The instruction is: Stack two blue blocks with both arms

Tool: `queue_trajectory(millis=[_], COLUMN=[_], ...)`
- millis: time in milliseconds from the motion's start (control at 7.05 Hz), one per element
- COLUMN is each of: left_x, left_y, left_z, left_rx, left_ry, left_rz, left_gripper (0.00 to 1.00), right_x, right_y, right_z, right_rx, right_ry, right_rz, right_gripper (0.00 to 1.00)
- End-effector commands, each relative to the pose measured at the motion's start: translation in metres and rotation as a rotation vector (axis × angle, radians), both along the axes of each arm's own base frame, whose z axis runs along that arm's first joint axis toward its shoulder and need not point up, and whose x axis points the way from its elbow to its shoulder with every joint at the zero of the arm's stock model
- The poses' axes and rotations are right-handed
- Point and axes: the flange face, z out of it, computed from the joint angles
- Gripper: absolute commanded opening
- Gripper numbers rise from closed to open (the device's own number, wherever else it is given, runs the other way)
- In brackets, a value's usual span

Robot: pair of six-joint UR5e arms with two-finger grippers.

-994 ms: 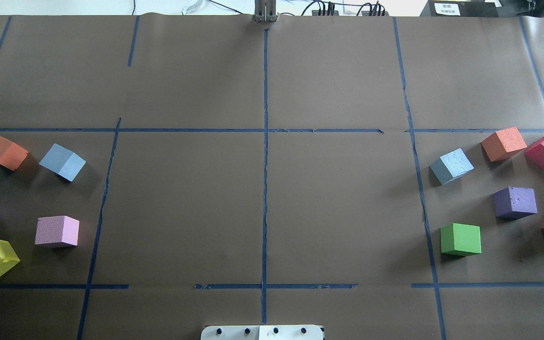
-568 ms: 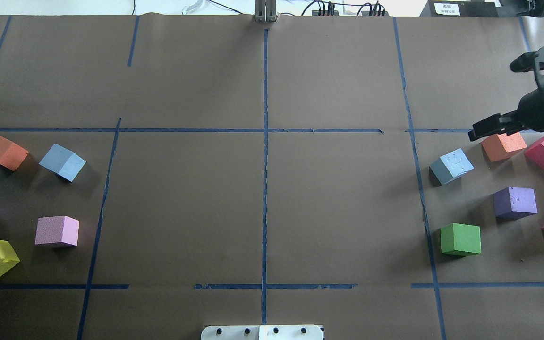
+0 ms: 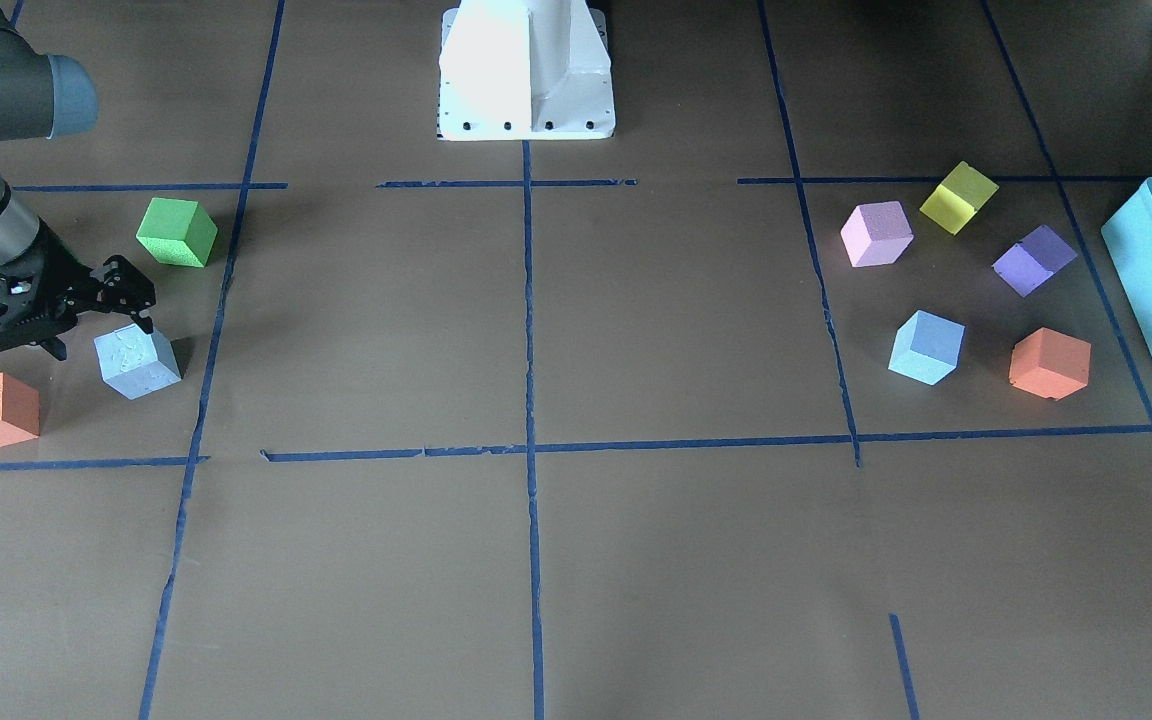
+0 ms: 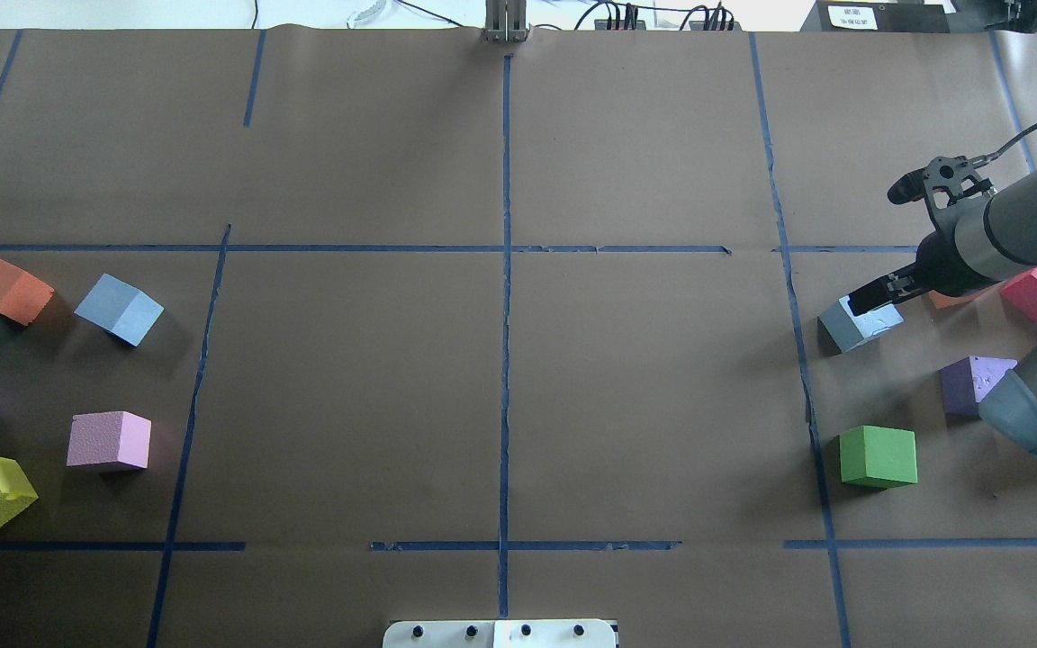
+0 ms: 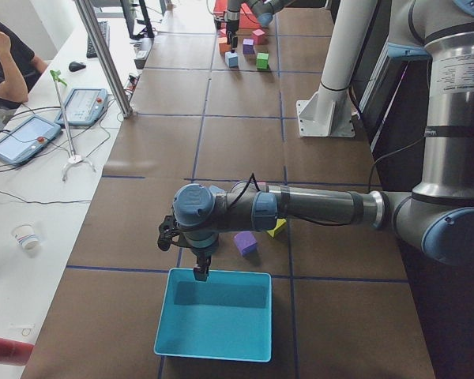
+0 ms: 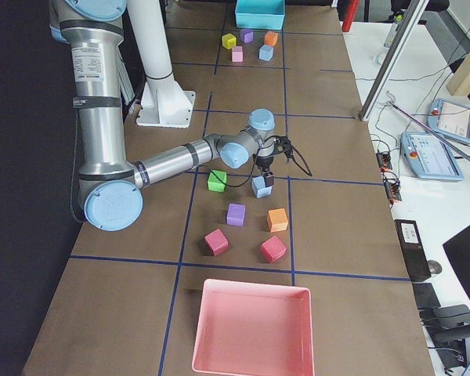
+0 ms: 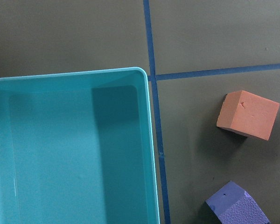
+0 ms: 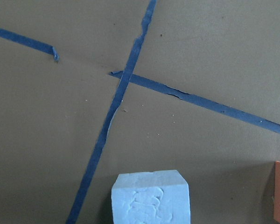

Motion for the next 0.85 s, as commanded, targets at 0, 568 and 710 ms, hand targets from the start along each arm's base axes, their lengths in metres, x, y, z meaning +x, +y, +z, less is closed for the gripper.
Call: queue_trajectory(millis=[0,568,710], left_x=[0.000,0.000,0.000], left_y=[0.000,-0.001,-0.001], left_z=[-0.004,-0.004,-0.004], left_rx=[0.007,0.006,0.006], left_ry=[0.000,0.001,0.001], left_rz=[0.000,0.000,0.000], left_gripper=[1.00,1.00,1.00], right_x=[-0.027,-0.053,-0.052], right_y=[-0.007,-0.004,-0.005], right_z=[0.016,0.034,0.032], right_rx=[-0.019,-0.048,-0.049], right_ry=[0.024,0.046,0.041], right_rz=[-0.036,-0.076,-0.076], right_gripper=[1.00,0.99,0.70])
